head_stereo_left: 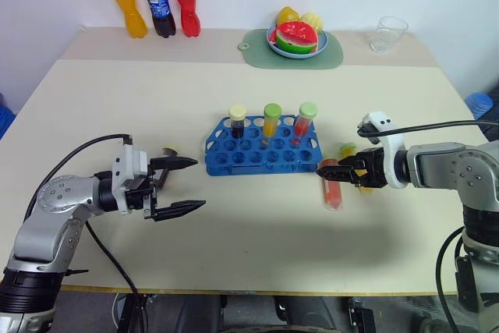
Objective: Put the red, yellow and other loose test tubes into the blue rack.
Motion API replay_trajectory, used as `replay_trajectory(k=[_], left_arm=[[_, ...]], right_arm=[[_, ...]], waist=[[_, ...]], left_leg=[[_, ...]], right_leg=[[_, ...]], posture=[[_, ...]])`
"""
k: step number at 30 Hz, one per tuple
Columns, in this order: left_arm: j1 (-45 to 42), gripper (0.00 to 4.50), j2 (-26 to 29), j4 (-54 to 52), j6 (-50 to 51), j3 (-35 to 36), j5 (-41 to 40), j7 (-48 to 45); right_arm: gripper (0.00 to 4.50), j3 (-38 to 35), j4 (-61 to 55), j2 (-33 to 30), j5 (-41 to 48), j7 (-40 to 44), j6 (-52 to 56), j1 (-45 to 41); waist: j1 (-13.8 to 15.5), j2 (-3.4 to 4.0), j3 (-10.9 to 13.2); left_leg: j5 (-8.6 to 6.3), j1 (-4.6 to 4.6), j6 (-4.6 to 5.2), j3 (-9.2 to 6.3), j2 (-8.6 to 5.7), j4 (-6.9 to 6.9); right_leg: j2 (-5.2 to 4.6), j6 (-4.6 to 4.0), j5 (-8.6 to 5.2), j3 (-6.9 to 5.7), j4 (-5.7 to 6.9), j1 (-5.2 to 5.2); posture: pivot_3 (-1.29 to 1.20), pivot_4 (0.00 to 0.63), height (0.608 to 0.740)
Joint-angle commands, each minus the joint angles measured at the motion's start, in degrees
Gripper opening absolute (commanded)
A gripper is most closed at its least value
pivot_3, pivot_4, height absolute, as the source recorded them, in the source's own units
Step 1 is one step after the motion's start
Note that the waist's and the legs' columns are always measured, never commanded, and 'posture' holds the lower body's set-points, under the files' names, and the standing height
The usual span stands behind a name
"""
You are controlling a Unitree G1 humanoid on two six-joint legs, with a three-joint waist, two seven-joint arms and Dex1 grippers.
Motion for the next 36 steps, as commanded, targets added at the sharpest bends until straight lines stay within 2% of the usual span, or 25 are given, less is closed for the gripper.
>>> replay_trajectory(k=[1, 19, 22, 27, 36], left_arm=[[0.1, 4.49, 0.1, -2.4, -0.6, 0.8, -0.2, 0.3], [1.2, 4.49, -0.5, -3.8, -0.4, 0.3, -0.2, 1.7], [1.5, 4.50, -0.6, -4.1, -0.3, 0.4, -0.3, 1.9], [1.8, 4.50, -0.4, -4.2, -0.3, 0.7, -0.3, 2.1], [1.4, 4.50, -0.4, -3.7, 0.1, 1.1, -0.6, 2.4]], right_arm=[[4.26, 1.2, 0.7, 0.3, -1.7, -0.5, -1.3, -1.6], [4.26, 11.9, 0.5, 1.5, -10.5, -2.9, -8.1, -1.1], [3.45, 13.8, 0.0, 0.9, -12.1, -2.6, -10.1, -0.6], [1.05, 16.1, -1.2, -0.7, -13.8, -1.0, -12.4, 0.3], [1.05, 16.6, -10.4, -9.6, -13.5, 6.3, -17.0, 5.7]], waist=[[0.0, 0.00, 0.0], [-0.1, 0.00, 0.0], [-0.2, 0.00, 0.0], [-0.2, 0.00, 0.0], [-0.1, 0.00, 0.0]], left_leg=[[0.00, 0.00, 0.00, 0.00, -0.02, 0.00], [0.00, 0.03, 0.00, 0.01, -0.04, 0.01], [0.00, 0.05, 0.00, 0.01, -0.04, 0.01], [0.00, 0.09, 0.00, 0.01, -0.04, 0.02], [0.00, 0.20, 0.00, -0.01, -0.05, 0.02]], right_leg=[[0.00, 0.00, 0.00, 0.00, 0.00, 0.00], [0.00, 0.01, 0.01, 0.00, 0.05, 0.00], [0.00, 0.01, 0.01, 0.00, 0.09, 0.00], [0.00, 0.02, 0.01, 0.00, 0.19, 0.00], [0.02, 0.01, 0.00, 0.00, 0.42, 0.00]], posture=[[0.00, 0.150, 0.740], [0.00, 0.150, 0.740], [0.00, 0.150, 0.740], [0.00, 0.150, 0.740], [0.00, 0.150, 0.740]])
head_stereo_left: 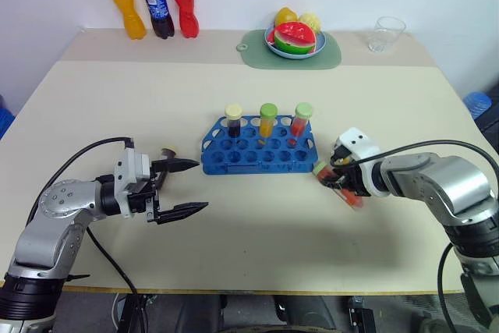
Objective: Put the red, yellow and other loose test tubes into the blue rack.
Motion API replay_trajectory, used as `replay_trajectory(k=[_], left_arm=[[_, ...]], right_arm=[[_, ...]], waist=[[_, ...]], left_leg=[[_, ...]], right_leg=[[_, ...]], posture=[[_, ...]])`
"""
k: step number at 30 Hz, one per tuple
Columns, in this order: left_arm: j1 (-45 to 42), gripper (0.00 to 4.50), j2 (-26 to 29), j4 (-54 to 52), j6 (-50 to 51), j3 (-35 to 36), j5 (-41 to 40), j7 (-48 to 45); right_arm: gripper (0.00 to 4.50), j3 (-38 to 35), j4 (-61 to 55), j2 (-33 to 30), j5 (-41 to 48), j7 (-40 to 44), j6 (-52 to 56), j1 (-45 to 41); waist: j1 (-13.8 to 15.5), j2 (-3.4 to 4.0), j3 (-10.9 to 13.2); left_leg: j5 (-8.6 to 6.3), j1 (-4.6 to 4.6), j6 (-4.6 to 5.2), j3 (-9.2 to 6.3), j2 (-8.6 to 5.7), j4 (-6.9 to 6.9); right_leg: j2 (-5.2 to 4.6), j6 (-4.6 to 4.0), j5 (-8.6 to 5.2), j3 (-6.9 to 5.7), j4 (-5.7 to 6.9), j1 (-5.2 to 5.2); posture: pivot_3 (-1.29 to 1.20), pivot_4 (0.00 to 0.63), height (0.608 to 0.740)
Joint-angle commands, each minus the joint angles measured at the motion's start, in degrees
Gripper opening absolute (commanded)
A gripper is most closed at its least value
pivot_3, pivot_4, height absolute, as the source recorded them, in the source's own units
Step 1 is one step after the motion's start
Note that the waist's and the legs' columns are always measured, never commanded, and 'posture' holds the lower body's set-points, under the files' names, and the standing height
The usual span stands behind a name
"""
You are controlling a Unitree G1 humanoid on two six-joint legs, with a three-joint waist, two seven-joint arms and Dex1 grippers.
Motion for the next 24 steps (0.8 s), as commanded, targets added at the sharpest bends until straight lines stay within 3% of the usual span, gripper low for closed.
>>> replay_trajectory(k=[1, 5, 7, 11, 14, 20, 24], left_arm=[[-0.3, 4.50, 0.0, -1.2, 0.0, 1.1, -0.7, 0.4], [-0.4, 4.50, -1.0, -0.3, -0.5, 1.4, -0.6, 1.4], [-0.4, 4.50, -1.7, 0.4, -1.3, 1.1, -0.1, 1.6], [-0.8, 4.50, -3.9, 0.5, -0.8, 0.2, -0.8, 2.2], [-1.4, 4.50, -4.2, 1.2, -0.5, 0.0, -0.5, 1.7], [-2.3, 4.50, -4.7, 2.7, -1.4, -0.6, 1.6, 2.5], [-2.4, 4.50, -5.3, 2.5, -1.3, -0.3, 1.7, 3.5]], right_arm=[[1.05, -1.8, -6.4, -4.8, 0.4, 4.1, -3.8, 2.4], [1.05, -9.4, -12.2, -6.7, 4.1, 10.3, -11.8, 9.3], [1.05, -14.8, -13.3, -2.7, 7.5, 12.4, -16.9, 12.2], [1.05, -22.0, -11.0, 11.6, 12.5, 14.8, -32.3, 13.6], [1.05, -20.3, -7.5, 17.4, 7.7, 12.8, -41.5, 11.5], [1.05, -12.6, 6.4, 28.5, -10.6, 6.7, -68.8, 9.4], [1.05, -11.0, 15.6, 34.6, -15.7, 3.2, -80.7, 8.8]], waist=[[0.0, 0.00, 0.0], [0.2, -0.01, 0.0], [0.1, -0.03, 0.0], [-0.1, -0.07, 0.0], [0.0, -0.08, 0.0], [0.0, -0.08, 0.0], [-0.1, -0.06, 0.0]], left_leg=[[0.00, 0.00, 0.00, 0.01, 0.00, 0.01], [0.00, 0.01, 0.00, -0.01, -0.01, 0.02], [0.00, 0.01, 0.00, -0.01, -0.02, 0.03], [0.00, 0.13, 0.00, -0.01, 0.04, 0.07], [0.01, 0.14, -0.01, -0.04, 0.04, 0.10], [0.02, 0.15, -0.03, -0.03, 0.01, 0.10], [0.03, 0.15, -0.05, -0.01, 0.01, 0.09]], right_leg=[[0.00, 0.00, 0.00, 0.00, 0.00, 0.00], [0.00, 0.02, -0.01, -0.01, 0.00, 0.02], [0.00, 0.02, -0.01, -0.01, 0.00, 0.04], [0.16, 0.03, 0.00, 0.02, 0.09, 0.12], [0.15, 0.02, 0.00, 0.02, 0.17, 0.12], [0.13, 0.01, -0.01, 0.01, 0.20, 0.11], [0.11, 0.00, -0.01, 0.01, 0.23, 0.08]], posture=[[0.00, 0.150, 0.740], [0.00, 0.150, 0.740], [0.00, 0.150, 0.740], [0.00, 0.150, 0.740], [0.00, 0.150, 0.740], [0.00, 0.150, 0.740], [0.00, 0.150, 0.740]])
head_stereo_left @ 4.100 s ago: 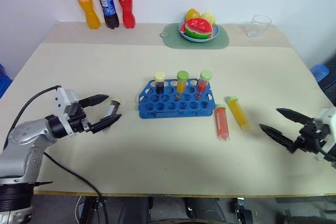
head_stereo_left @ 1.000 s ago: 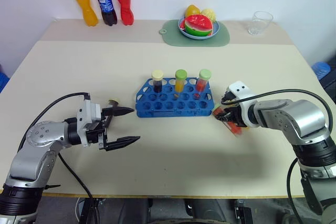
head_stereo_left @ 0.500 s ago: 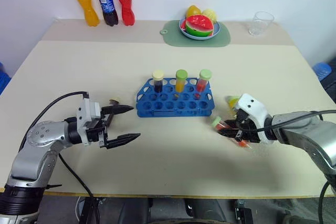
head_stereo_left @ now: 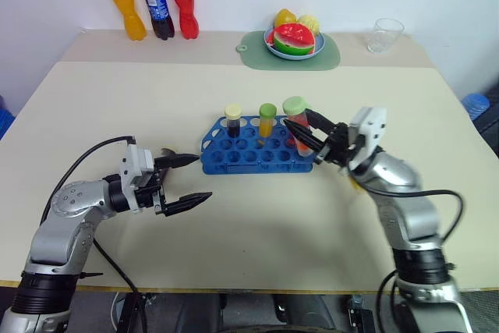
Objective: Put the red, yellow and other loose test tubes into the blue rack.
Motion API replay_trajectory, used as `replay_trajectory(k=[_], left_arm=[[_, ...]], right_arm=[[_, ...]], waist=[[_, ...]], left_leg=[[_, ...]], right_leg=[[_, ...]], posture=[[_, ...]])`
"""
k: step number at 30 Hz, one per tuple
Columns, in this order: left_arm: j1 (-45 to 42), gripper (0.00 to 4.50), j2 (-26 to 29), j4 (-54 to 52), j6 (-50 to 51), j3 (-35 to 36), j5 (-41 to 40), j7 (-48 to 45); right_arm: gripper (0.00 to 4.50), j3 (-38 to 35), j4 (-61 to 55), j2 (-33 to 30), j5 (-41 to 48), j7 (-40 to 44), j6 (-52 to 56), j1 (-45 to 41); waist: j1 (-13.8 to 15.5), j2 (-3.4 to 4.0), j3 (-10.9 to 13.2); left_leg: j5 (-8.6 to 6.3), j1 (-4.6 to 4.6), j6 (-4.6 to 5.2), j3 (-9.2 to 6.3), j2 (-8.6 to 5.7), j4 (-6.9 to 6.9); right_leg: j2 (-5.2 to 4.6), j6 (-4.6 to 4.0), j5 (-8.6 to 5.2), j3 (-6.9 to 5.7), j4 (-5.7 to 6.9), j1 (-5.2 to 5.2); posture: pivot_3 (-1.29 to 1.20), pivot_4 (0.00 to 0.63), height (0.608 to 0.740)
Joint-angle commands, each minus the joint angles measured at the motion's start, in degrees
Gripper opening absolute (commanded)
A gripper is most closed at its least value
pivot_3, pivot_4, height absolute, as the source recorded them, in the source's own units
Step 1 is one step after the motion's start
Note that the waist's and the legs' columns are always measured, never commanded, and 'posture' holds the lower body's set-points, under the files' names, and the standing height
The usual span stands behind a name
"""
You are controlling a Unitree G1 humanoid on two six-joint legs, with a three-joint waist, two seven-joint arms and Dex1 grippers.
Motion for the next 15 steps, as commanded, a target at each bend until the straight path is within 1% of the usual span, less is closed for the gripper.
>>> replay_trajectory(k=[1, 4, 8, 15], left_arm=[[-0.6, 4.50, -0.1, -1.0, -0.9, 0.4, 0.1, 0.7], [-0.5, 4.50, -0.2, -1.2, -0.9, 0.7, 0.1, 1.2], [0.1, 4.50, 0.2, -1.5, -0.8, 1.5, -0.3, 1.3], [0.4, 4.50, 0.4, -1.3, -0.9, 1.9, -0.3, 1.1]], right_arm=[[1.05, 0.3, 5.9, 3.5, -4.1, -3.2, -11.3, -1.4], [1.05, 0.2, 10.0, 5.7, -5.0, -4.5, -15.6, -1.8], [1.05, -0.2, 13.6, 6.2, -5.2, -5.2, -18.9, -1.2], [1.05, -0.7, 12.7, 5.1, -3.0, -4.4, -19.8, 0.3]], waist=[[0.0, 0.00, 0.0], [0.0, 0.00, 0.0], [0.0, 0.01, 0.0], [-0.1, 0.02, 0.0]], left_leg=[[0.00, 0.00, 0.00, -0.01, 0.00, 0.00], [0.02, 0.00, -0.03, 0.00, -0.01, 0.00], [0.02, 0.00, -0.04, -0.01, -0.01, 0.00], [0.02, 0.02, -0.04, -0.01, 0.00, 0.00]], right_leg=[[0.00, 0.00, 0.00, 0.00, 0.00, 0.00], [-0.04, 0.00, 0.00, 0.00, 0.01, 0.00], [-0.07, 0.00, 0.00, 0.00, 0.02, 0.00], [-0.07, -0.01, 0.00, 0.00, 0.05, 0.00]], posture=[[0.00, 0.150, 0.740], [0.00, 0.150, 0.740], [0.00, 0.150, 0.740], [0.00, 0.150, 0.740]])
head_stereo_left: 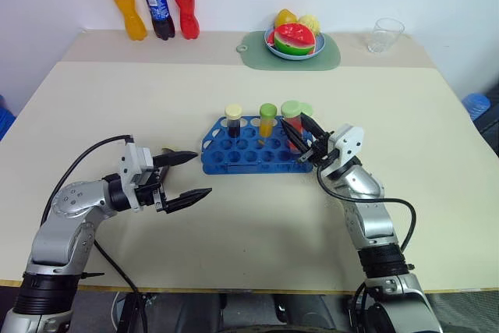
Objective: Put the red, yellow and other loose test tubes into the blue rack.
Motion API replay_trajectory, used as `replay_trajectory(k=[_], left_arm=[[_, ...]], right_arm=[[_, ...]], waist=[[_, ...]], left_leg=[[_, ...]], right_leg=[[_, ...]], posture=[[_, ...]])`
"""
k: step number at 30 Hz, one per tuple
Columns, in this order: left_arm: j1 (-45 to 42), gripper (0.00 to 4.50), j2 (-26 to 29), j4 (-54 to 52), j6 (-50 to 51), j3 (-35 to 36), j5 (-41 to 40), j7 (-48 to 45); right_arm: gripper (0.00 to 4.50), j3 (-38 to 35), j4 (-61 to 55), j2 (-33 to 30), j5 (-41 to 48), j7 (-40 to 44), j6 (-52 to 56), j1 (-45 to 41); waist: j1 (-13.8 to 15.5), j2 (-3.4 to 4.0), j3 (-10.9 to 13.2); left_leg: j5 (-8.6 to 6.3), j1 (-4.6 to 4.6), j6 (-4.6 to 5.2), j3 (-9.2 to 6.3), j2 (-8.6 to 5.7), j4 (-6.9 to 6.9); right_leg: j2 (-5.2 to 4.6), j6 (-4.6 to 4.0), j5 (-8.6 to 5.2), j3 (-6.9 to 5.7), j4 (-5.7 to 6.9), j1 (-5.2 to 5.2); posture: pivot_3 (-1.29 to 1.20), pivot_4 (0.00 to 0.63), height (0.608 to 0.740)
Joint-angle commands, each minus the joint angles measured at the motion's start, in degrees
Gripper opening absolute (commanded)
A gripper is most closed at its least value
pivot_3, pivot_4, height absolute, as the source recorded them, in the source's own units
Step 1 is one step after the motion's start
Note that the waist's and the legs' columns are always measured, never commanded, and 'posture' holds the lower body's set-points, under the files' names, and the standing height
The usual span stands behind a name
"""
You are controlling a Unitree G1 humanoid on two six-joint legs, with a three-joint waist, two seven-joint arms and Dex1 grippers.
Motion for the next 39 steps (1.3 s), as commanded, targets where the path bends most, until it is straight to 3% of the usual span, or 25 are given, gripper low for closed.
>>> replay_trajectory(k=[1, 17, 30, 39], left_arm=[[0.2, 4.50, 0.6, -1.1, -0.9, 1.3, -0.5, -0.3], [-0.5, 4.50, 0.5, 0.3, -1.2, 1.2, -0.4, -1.5], [0.2, 4.50, 0.3, -0.1, -0.7, 1.9, -0.9, -0.8], [0.5, 4.50, 0.2, -0.1, -0.4, 2.2, -1.4, -0.3]], right_arm=[[1.05, -1.5, -2.4, -0.7, 2.1, 0.6, -0.5, 0.7], [1.05, -1.2, -3.3, -1.7, 4.1, 3.9, 0.0, 4.1], [1.05, -1.1, 9.6, 2.7, 2.4, 3.6, -8.6, -0.9], [1.05, -2.0, 12.1, 2.6, 4.3, 5.1, -11.9, -0.1]], waist=[[0.0, 0.00, 0.0], [0.1, 0.01, 0.0], [-0.7, 0.00, 0.0], [-1.3, 0.00, 0.0]], left_leg=[[0.00, 0.00, 0.00, 0.00, 0.00, 0.00], [0.00, 0.03, 0.00, 0.00, -0.01, 0.00], [0.01, 0.21, -0.01, 0.02, 0.01, 0.00], [0.02, 0.31, -0.04, -0.01, 0.04, 0.00]], right_leg=[[0.00, 0.00, 0.00, 0.00, 0.00, 0.00], [0.00, 0.00, 0.00, 0.00, 0.01, 0.03], [0.03, -0.01, 0.01, 0.01, 0.07, 0.14], [0.01, -0.02, 0.02, 0.01, 0.09, 0.25]], posture=[[0.00, 0.150, 0.740], [0.00, 0.150, 0.740], [0.00, 0.150, 0.740], [0.00, 0.150, 0.740]])
